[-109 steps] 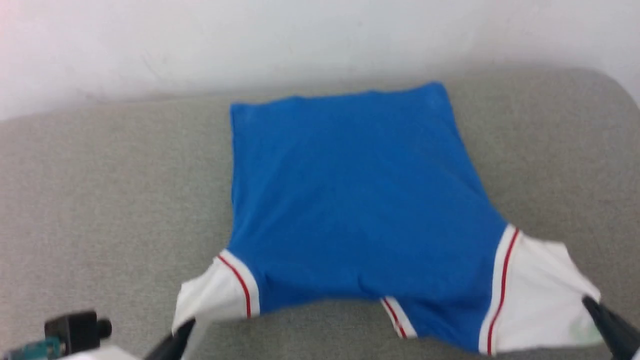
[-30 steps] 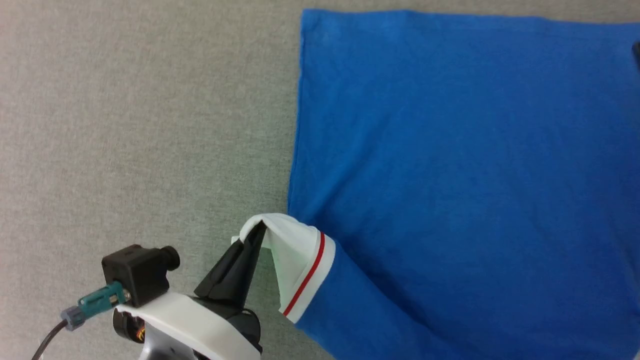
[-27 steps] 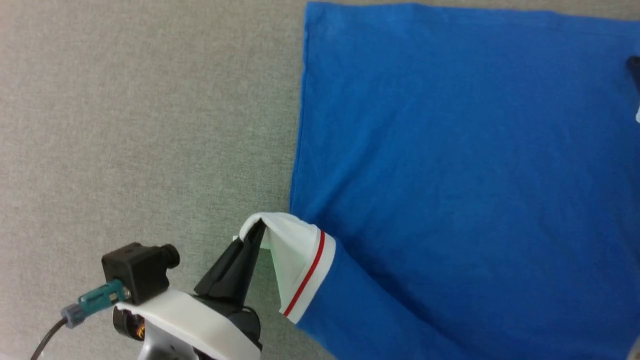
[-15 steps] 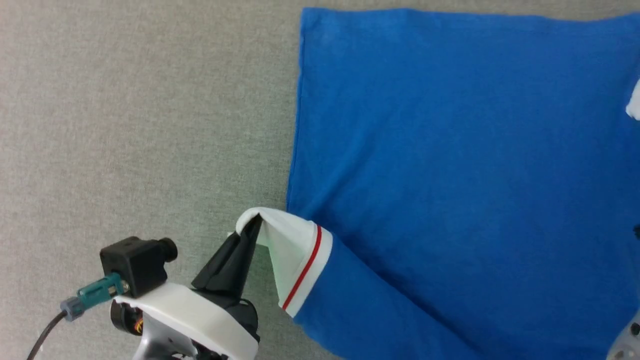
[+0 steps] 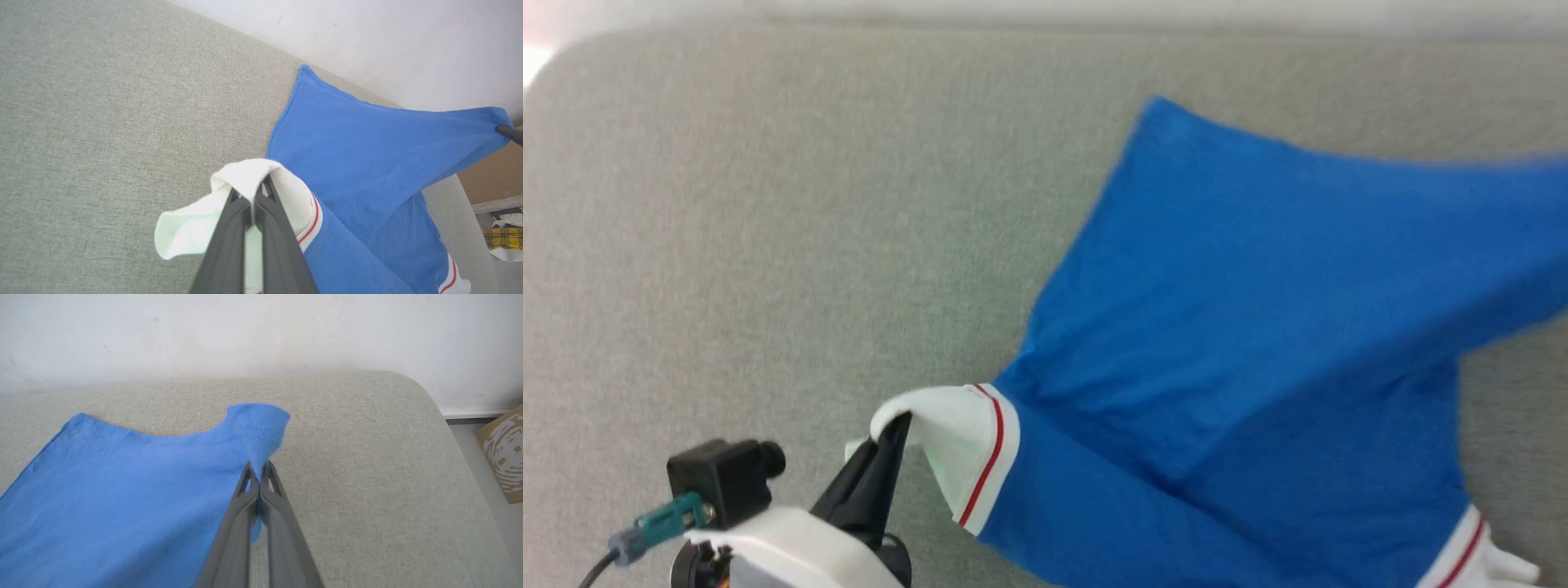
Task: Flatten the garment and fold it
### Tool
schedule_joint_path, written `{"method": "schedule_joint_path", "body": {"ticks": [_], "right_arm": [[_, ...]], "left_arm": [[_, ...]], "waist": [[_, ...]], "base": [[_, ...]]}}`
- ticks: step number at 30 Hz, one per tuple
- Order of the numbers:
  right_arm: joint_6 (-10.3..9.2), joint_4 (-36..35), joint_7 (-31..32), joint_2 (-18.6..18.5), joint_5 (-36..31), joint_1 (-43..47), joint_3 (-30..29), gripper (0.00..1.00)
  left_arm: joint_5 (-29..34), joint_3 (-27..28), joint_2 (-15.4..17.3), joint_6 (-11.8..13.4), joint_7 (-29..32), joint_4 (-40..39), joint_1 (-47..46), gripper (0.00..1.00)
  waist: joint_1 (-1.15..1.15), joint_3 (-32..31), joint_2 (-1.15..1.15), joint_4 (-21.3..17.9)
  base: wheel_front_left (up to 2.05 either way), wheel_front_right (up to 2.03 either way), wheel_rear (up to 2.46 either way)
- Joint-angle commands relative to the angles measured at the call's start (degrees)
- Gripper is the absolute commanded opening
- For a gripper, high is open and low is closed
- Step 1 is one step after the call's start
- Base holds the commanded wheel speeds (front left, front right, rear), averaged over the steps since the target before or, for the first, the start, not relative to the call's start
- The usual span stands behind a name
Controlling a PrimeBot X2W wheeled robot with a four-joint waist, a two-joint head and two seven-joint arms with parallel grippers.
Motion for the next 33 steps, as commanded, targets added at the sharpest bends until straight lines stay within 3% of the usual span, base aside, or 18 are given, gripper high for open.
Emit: {"method": "schedule_joint_path", "body": {"ticks": [1, 6, 11, 15, 22, 23, 24, 27, 33], "right_arm": [[-0.05, -2.0, 0.5, 0.7, 1.2, 4.4, -2.0, 0.0], [-0.05, -10.4, 2.4, 6.7, 4.8, 23.1, -8.3, 0.0], [-0.05, -11.4, -1.6, 10.0, 5.5, 36.7, -6.6, 0.0], [-0.05, -5.0, -9.4, 10.5, 2.7, 39.9, -1.2, 0.0], [-0.05, 10.1, -20.4, 10.5, -0.9, 36.2, 3.3, 0.0], [-0.05, 11.1, -21.4, 10.5, -1.7, 35.6, 3.6, 0.13], [-0.05, 11.5, -22.2, 10.5, -1.5, 34.9, 3.4, 1.0], [-0.05, 8.0, -22.1, 10.5, -1.3, 34.7, 2.9, 1.0], [-0.05, -10.6, -11.8, 7.7, 2.2, 33.2, -0.1, 1.0]], "left_arm": [[-0.2, 0.3, 0.3, 0.4, 0.1, -0.4, 1.0, 0.0], [0.1, 0.0, 1.3, 1.0, 0.6, -0.9, 3.6, 0.0], [0.3, -1.0, 1.6, 1.5, 1.6, -0.9, 4.9, 0.0], [0.3, -2.6, 1.3, 1.5, 2.6, 0.6, 5.2, 0.0], [0.0, -4.2, 0.7, 1.2, 3.3, 2.7, 5.3, 0.0], [0.0, -4.4, 0.6, 1.2, 3.3, 2.8, 5.2, 0.0], [0.0, -4.5, 0.5, 1.2, 3.4, 2.9, 5.2, 0.0], [0.2, -4.7, 0.5, 1.2, 3.4, 2.9, 4.9, 0.0], [0.7, -4.9, -0.1, 0.8, 2.5, 2.2, 3.6, 0.0]], "waist": [[0.02, -5.9, 0.0, -3.4], [0.02, -7.7, 0.0, -3.5], [0.02, -8.8, 0.0, -3.6], [0.02, -10.2, 0.0, -3.9], [0.02, -12.6, 0.0, -5.5], [0.02, -12.8, 0.0, -5.7], [0.02, -13.0, 0.0, -5.8], [0.02, -12.6, 0.0, -6.0], [0.02, -9.7, 0.0, -5.1]], "base": [[0.0, 0.0, 0.0], [0.0, 0.0, 0.0], [0.0, 0.0, 0.0], [0.0, 0.0, 0.0], [0.0, 0.0, 0.0], [0.0, 0.0, 0.0], [0.0, 0.0, 0.0], [0.0, 0.0, 0.0], [0.0, 0.0, 0.0]]}}
